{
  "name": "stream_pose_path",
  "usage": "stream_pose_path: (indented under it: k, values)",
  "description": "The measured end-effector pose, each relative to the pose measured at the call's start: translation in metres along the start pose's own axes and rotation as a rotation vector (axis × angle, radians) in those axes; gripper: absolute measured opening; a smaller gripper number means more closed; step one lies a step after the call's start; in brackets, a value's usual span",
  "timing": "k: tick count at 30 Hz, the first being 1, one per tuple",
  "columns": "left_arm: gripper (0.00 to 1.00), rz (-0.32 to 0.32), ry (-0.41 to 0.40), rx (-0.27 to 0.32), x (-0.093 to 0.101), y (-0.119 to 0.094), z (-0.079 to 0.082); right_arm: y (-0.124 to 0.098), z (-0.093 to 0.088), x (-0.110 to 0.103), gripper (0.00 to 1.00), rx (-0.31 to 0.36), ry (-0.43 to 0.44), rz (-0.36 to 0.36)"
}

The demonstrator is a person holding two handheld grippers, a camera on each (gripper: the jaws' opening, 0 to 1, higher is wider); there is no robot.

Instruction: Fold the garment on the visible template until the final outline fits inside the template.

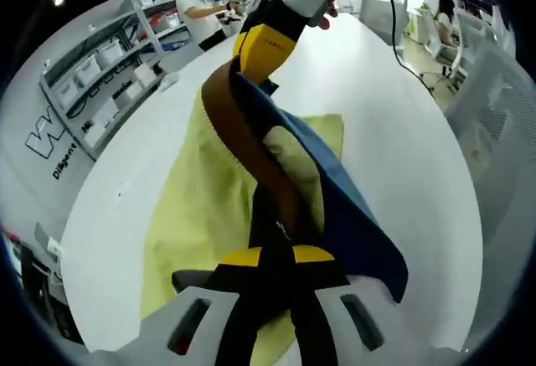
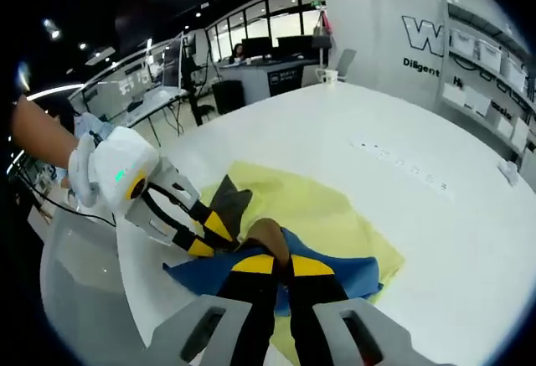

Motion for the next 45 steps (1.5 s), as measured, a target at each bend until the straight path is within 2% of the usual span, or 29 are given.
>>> stream_pose_path:
  k: [5,9,10,13,15,23,31,34,38,39,45]
  values:
    - [0.06,0.031,0.017,0.032,-0.006,-0.014,0.005,-0.001,-0.006,0.002,0.0,-0.003,0.024,-0.011]
    - [0.05,0.043,-0.074,0.054,-0.014,-0.026,0.006,0.002,-0.012,0.0,0.0,-0.005,0.033,-0.012]
    - [0.05,0.036,-0.137,0.058,-0.017,-0.03,0.007,0.003,-0.014,-0.001,0.0,-0.006,0.031,-0.012]
    - [0.05,0.048,-0.195,0.084,-0.026,-0.038,0.01,0.005,-0.017,-0.004,0.0,0.0,0.047,-0.002]
    - [0.05,0.043,-0.263,0.084,-0.032,-0.042,0.011,0.006,-0.019,-0.006,0.0,0.004,0.065,0.001]
    - [0.05,0.067,-0.263,0.083,-0.045,-0.051,0.018,0.009,-0.024,-0.014,0.07,0.023,0.142,0.04]
    - [0.05,0.079,-0.258,0.089,-0.055,-0.057,0.024,0.007,-0.036,-0.013,0.1,0.046,0.2,0.03]
    - [0.05,0.083,-0.27,0.094,-0.062,-0.06,0.027,0.007,-0.041,-0.012,0.11,0.053,0.159,0.008]
    - [0.05,0.092,-0.28,0.098,-0.071,-0.063,0.031,0.01,-0.047,-0.016,0.14,0.026,0.046,0.012]
    - [0.05,0.092,-0.279,0.097,-0.072,-0.063,0.032,0.012,-0.05,-0.021,0.16,0.011,-0.02,0.017]
    - [0.05,0.09,-0.27,0.094,-0.074,-0.061,0.036,0.023,-0.06,-0.031,0.23,-0.014,-0.165,0.002]
Point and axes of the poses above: the point that each gripper's makers call its tool centre point, and the gripper's own axes: y roughly forward along the fingers, x roughly to its right, z roughly out of its top, the point moved 10 cm from there along -y, roughly backward along the fingers, and after that the axes turned 2 degrees about -x, right-handed, at the moved point
